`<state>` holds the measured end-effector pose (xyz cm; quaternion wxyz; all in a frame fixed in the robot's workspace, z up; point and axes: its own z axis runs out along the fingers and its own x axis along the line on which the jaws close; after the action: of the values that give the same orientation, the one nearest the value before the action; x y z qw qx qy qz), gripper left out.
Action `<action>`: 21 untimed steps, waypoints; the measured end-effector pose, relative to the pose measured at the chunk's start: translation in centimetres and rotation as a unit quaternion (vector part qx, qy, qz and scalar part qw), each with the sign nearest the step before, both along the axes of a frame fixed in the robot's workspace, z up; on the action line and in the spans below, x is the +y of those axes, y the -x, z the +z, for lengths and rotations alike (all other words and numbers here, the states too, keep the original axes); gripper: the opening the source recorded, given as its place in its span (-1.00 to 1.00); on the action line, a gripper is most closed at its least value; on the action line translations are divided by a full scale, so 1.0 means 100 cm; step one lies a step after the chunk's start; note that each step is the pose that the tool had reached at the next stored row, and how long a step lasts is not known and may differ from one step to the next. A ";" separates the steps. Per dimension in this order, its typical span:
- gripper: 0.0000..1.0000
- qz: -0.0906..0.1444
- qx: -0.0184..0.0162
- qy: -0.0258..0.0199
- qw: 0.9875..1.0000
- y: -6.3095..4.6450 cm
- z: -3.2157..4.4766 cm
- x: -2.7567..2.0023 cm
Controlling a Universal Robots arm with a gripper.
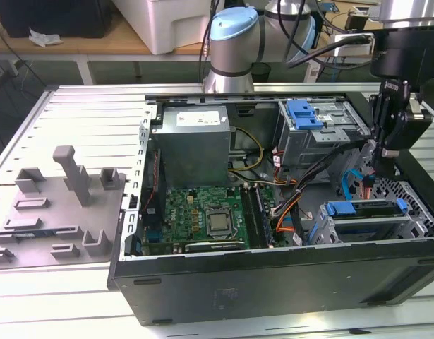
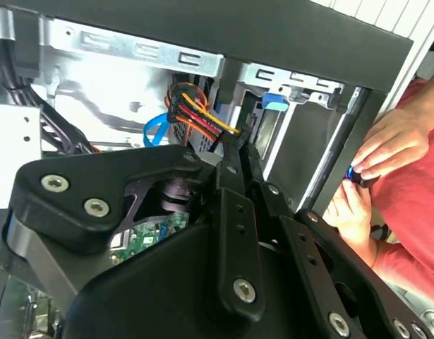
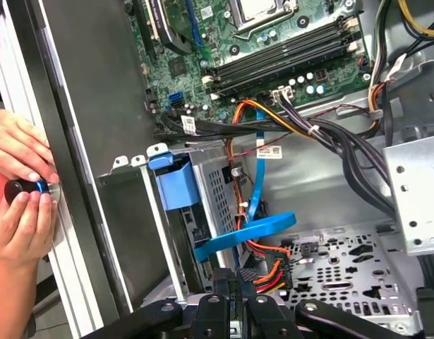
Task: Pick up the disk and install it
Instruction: 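Insert the first disk wire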
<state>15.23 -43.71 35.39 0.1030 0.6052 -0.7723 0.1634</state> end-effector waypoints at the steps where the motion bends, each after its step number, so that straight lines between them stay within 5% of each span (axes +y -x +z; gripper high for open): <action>1: -0.66 0.001 0.000 -0.001 1.000 0.001 0.0000 -0.0024; 2: -0.66 0.002 0.000 -0.001 1.000 0.001 -0.0001 -0.0038; 3: -0.66 0.004 0.000 -0.004 1.000 0.002 0.0003 -0.0104; 4: -0.66 0.004 -0.001 -0.010 1.000 0.003 0.0014 -0.0146; 11: -0.66 0.007 -0.003 -0.025 1.000 0.007 0.0014 -0.0240; 21: -0.66 0.028 -0.003 -0.029 0.999 0.014 0.0015 -0.0271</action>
<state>13.79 -46.42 35.53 0.0782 0.6290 -0.7597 0.1454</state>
